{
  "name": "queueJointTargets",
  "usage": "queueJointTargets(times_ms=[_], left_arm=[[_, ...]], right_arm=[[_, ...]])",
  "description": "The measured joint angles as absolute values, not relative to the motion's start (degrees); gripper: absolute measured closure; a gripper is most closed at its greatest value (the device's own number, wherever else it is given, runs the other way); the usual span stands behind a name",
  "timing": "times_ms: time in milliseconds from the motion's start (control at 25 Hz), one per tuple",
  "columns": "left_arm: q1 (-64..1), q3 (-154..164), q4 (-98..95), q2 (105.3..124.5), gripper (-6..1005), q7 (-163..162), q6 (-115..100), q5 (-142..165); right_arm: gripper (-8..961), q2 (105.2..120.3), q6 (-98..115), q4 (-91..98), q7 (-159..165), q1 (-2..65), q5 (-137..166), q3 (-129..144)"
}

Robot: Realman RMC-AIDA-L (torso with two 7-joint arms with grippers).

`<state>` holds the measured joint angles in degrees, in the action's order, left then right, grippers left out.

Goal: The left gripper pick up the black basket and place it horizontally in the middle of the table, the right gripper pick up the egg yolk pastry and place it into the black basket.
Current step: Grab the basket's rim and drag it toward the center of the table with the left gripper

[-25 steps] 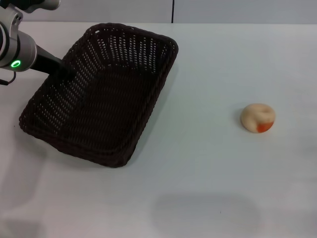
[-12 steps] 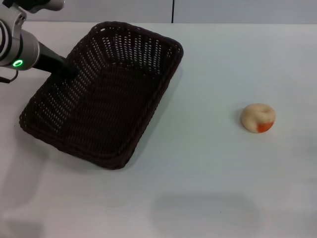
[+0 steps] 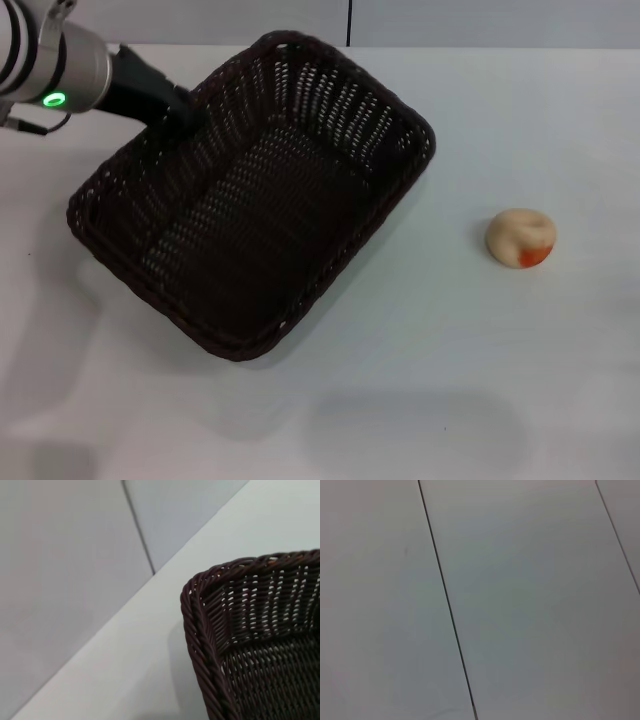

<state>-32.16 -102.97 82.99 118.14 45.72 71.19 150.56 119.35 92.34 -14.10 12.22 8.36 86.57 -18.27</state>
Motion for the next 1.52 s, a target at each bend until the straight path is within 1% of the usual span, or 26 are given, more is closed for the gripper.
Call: queueJointTargets(times_ms=[600,960,1280,1520], left_arm=[[-37.7,-108.0,86.5,118.0,800,54.5,81.0,141.2],[-39.9,-109.5,89.0,117.95,811,58.0,86.8,135.9],[-43.2,-114.3,89.3,117.94,820,61.3,94.2,131.8],[-44.3,-115.5,88.4,117.89,873,62.3,97.5,130.3]], right_arm=[[108,119.43,95.6,-14.6,12.3,7.7,86.6,-17.5],[108,119.45,96.0,-14.8,12.3,7.6,86.6,-17.4],[108,119.53,96.0,-15.0,12.3,7.6,86.6,-17.4],[108,119.53,96.0,-15.0,12.3,7.6,86.6,-17.4]])
